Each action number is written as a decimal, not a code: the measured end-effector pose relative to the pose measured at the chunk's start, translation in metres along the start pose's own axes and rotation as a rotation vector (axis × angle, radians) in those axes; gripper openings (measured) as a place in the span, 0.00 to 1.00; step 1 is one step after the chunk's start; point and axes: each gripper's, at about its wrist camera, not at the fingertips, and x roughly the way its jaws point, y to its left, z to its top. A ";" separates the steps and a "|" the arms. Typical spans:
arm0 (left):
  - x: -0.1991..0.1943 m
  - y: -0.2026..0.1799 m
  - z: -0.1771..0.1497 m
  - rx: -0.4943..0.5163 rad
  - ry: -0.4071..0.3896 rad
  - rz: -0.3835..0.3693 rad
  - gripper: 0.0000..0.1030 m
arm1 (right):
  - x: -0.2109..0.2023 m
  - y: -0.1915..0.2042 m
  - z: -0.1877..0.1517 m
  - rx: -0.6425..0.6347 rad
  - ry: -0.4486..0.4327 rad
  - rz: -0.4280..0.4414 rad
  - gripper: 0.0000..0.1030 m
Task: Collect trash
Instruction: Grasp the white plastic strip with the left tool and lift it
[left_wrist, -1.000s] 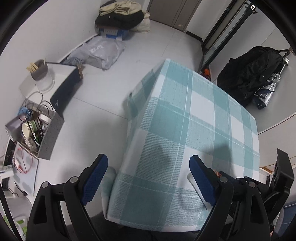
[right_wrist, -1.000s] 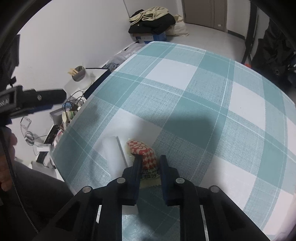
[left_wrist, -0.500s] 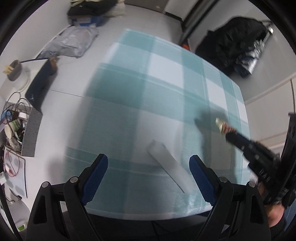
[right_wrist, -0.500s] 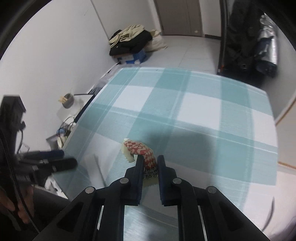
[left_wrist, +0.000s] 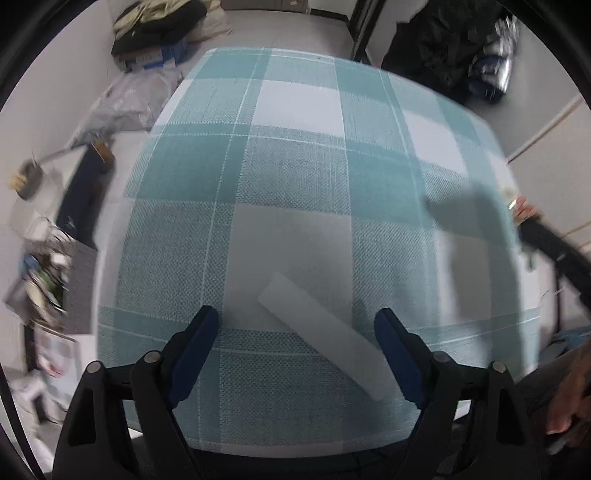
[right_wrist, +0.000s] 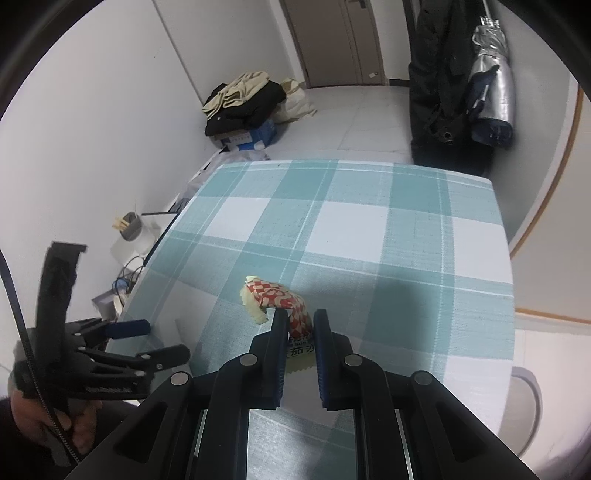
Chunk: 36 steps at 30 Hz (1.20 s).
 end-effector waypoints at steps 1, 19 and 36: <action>0.000 -0.005 -0.001 0.030 -0.007 0.020 0.72 | -0.002 -0.001 0.000 0.000 -0.004 -0.001 0.13; -0.002 -0.014 -0.001 0.100 -0.058 -0.008 0.03 | -0.022 -0.015 -0.005 0.036 -0.045 -0.010 0.13; -0.048 -0.010 0.007 -0.012 -0.198 -0.196 0.02 | -0.053 -0.018 -0.012 0.078 -0.134 -0.013 0.13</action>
